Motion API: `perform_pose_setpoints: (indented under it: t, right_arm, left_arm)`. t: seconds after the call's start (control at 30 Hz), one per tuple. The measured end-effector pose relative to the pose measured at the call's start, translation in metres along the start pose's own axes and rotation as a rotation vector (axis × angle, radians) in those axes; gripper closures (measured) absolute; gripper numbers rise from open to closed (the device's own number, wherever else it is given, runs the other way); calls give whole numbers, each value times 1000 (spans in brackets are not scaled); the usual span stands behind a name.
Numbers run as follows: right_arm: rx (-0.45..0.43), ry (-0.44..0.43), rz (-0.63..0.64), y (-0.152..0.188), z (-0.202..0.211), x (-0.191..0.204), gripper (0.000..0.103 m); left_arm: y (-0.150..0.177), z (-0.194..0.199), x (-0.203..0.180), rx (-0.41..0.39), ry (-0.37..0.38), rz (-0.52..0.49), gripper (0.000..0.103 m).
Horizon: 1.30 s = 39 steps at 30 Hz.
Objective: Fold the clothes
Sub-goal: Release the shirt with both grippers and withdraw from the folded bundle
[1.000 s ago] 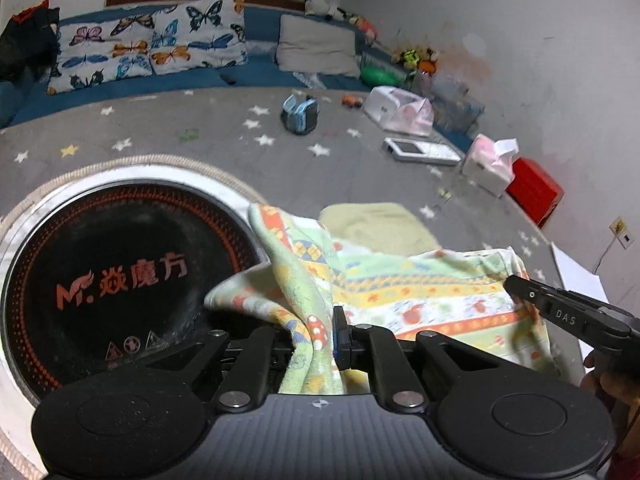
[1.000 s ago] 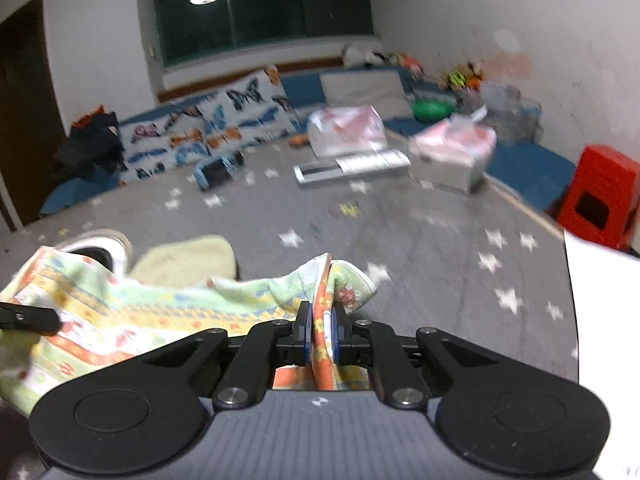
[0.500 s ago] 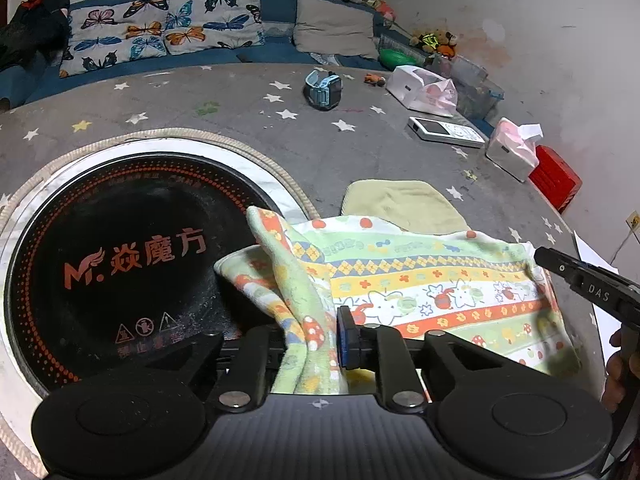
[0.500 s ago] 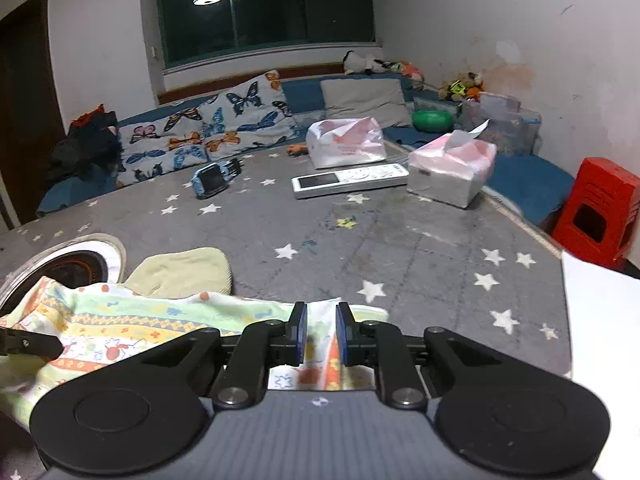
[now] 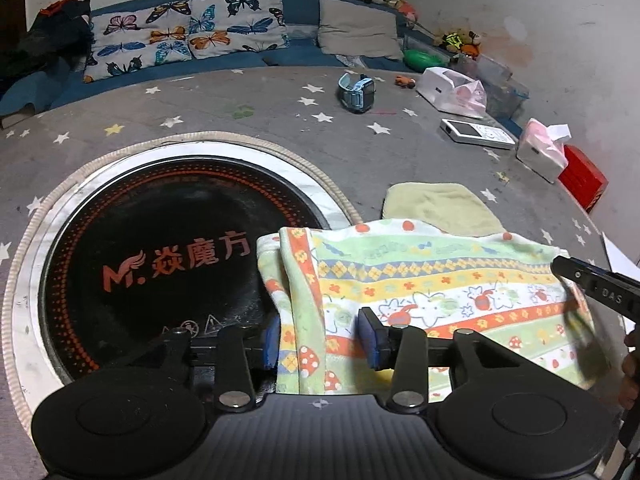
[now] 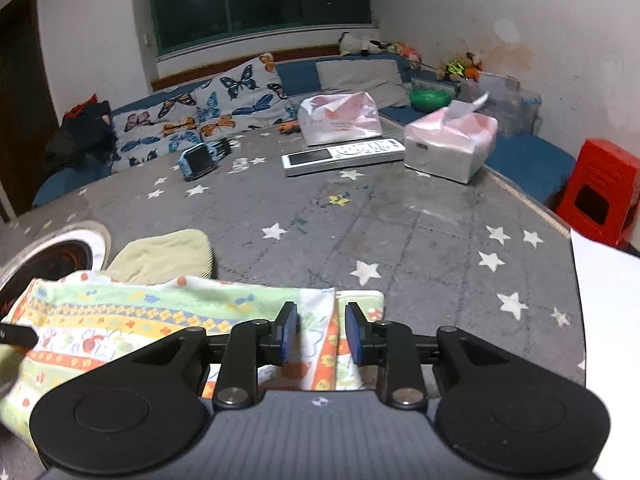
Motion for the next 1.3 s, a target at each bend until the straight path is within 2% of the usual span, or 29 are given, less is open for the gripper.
perform_pose_setpoints:
  t: [0.07,0.13,0.43,0.6,0.77,1.0,1.3]
  right_arm:
    - [-19,-15,30,2,10,7,59]
    - [-31,-38,58,7,20,15,51]
    - [-17,-144,88,35,57,43,24]
    - [-33,-111,125,56,72,51,23]
    - [-39,-83,153,70,84,55,20]
    - [-27,-99,92,73,94,56,13]
    - [-19,-87,44,83,109,57,9]
  left_arm:
    - [2,1,-2,-1,-8,-15,56]
    - [5,2,-5,-2,-13,-28,54]
    - [23,20,-13,-19,-11,-41,43]
    - [35,23,-17,-18,-35,-76,39]
    - [44,25,-14,-12,-36,-62,39]
    - [54,40,-21,-33,-35,-65,30]
    - [72,49,-28,-26,3,-58,29]
Point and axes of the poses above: each gripper's, at about its wrist camera, not at the fingertips, and z roughly against the way its jaws point, x to its left, y to its underside, the point moved 3 cm from there along -z, roughly the way its jaws point, and after that the axes turned 13 degrees about y, right-handed, at the moved point
